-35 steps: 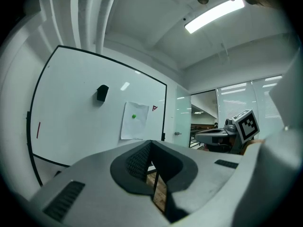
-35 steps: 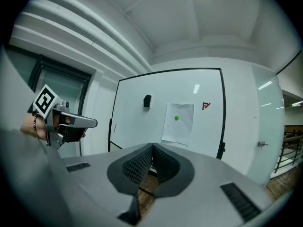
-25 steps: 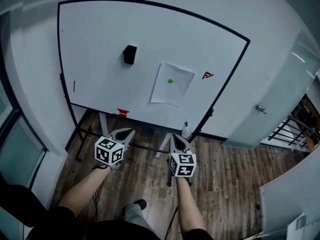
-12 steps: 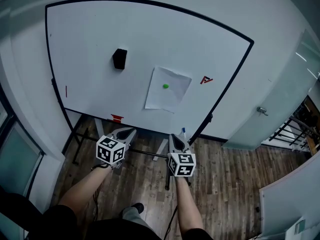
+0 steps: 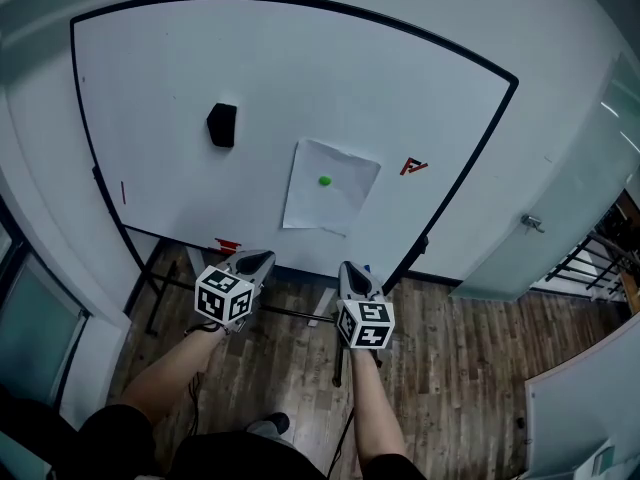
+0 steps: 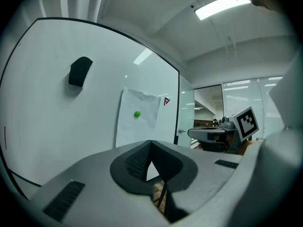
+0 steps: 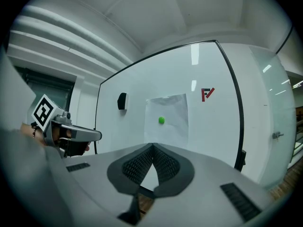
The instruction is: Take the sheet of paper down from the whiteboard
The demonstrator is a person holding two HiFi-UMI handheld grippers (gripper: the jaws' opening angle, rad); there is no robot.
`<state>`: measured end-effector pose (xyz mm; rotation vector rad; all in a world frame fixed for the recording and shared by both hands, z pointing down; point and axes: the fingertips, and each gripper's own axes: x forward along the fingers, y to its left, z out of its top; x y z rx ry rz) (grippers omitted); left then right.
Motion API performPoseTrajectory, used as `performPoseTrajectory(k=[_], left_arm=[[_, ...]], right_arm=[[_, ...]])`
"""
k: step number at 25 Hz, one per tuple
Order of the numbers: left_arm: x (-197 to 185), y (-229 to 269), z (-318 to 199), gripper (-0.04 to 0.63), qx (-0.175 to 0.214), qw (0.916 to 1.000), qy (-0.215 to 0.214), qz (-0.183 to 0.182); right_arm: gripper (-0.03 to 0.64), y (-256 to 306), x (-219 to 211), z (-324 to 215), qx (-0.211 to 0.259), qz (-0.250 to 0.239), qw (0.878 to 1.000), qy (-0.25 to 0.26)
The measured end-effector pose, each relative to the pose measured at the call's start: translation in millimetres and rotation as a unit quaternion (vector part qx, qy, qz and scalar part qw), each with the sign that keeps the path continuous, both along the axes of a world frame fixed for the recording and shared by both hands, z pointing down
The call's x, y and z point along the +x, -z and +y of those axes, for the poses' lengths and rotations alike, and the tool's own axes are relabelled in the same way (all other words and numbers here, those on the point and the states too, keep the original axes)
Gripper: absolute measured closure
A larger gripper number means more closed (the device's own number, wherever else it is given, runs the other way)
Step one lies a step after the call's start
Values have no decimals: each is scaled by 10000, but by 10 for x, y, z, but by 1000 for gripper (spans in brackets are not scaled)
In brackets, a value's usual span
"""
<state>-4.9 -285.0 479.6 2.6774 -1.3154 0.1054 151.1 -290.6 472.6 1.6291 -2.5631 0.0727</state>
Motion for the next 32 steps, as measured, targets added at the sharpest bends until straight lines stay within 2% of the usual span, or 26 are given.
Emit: performPoseTrajectory(k=[12,23,32], left_arm=[[39,93,-683,574,141,9998,101,12],[-33,127,-1010,574,214,9996,166,51],[-139,277,-1377,574,358,9994,-25,34]], right_arm=[[592,55,35,-640,77,-67,9999,30],[592,93,-43,-908,102,9,9999,46],[592,197,-240,-1164,187,50,9998,-79]])
